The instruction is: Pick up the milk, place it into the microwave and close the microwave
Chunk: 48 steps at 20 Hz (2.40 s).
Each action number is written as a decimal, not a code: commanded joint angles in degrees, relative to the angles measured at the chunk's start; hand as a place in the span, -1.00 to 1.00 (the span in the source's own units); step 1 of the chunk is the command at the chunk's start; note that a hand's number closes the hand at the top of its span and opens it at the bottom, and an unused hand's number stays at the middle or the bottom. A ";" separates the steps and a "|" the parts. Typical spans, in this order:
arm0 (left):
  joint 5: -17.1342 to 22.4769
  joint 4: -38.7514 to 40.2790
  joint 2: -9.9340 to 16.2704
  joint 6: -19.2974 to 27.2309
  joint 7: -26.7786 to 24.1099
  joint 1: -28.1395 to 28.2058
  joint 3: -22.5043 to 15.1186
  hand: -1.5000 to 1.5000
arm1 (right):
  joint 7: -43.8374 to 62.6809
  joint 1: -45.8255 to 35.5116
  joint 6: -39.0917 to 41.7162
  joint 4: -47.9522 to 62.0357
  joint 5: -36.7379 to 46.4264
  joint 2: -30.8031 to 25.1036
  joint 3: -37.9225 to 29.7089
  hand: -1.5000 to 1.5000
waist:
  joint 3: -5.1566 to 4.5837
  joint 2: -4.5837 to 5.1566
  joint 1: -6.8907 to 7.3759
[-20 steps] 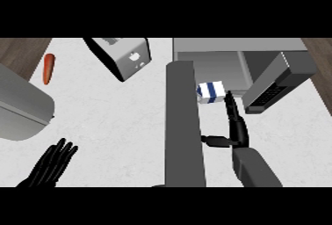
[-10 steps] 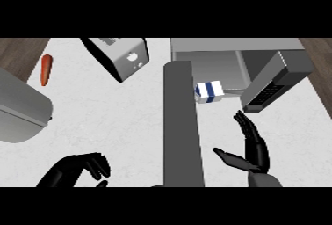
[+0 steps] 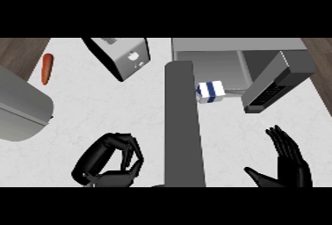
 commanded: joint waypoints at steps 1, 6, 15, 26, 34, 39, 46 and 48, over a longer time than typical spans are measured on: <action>-2.45 4.77 -0.12 3.42 -0.05 -6.72 -4.94 1.00 | 1.73 5.60 0.76 -6.75 -1.59 -0.60 -0.57 -1.00 | 0.04 0.10 0.36; -4.50 14.43 -0.12 14.79 -2.58 -15.11 -14.81 1.00 | -0.81 6.46 2.48 -5.73 -0.52 -4.66 -3.29 -1.00 | 0.05 0.19 0.13; 7.74 31.64 -0.11 29.40 4.52 -32.81 -31.18 1.00 | 6.36 6.84 5.93 -16.65 -4.67 -8.03 -4.63 -1.00 | 0.02 0.41 -1.17; 26.05 38.69 -0.10 38.35 3.78 -41.14 -43.79 -1.00 | 13.26 3.27 9.58 -26.35 -7.40 -9.97 -0.73 -1.00 | -0.15 1.67 -7.16; 34.92 37.92 -0.11 41.59 -3.22 -46.70 -41.07 1.00 | 16.51 0.78 13.92 -30.45 -11.11 -12.40 0.89 -1.00 | -0.30 2.86 -12.00; 38.71 40.35 -0.12 43.05 -3.04 -52.12 -39.88 1.00 | 18.55 -1.05 14.27 -33.49 -12.43 -14.04 0.51 -1.00 | -0.26 3.14 -15.04; 42.53 44.48 -0.13 44.79 -3.29 -58.35 -38.32 1.00 | 21.56 -2.56 15.57 -34.74 -15.46 -16.18 -0.03 -1.00 | -0.11 4.10 -18.56; 43.75 45.50 -0.12 45.17 -3.55 -59.95 -37.54 1.00 | 21.96 -3.12 16.28 -35.03 -16.17 -16.90 -0.17 -1.00 | -0.06 4.34 -19.11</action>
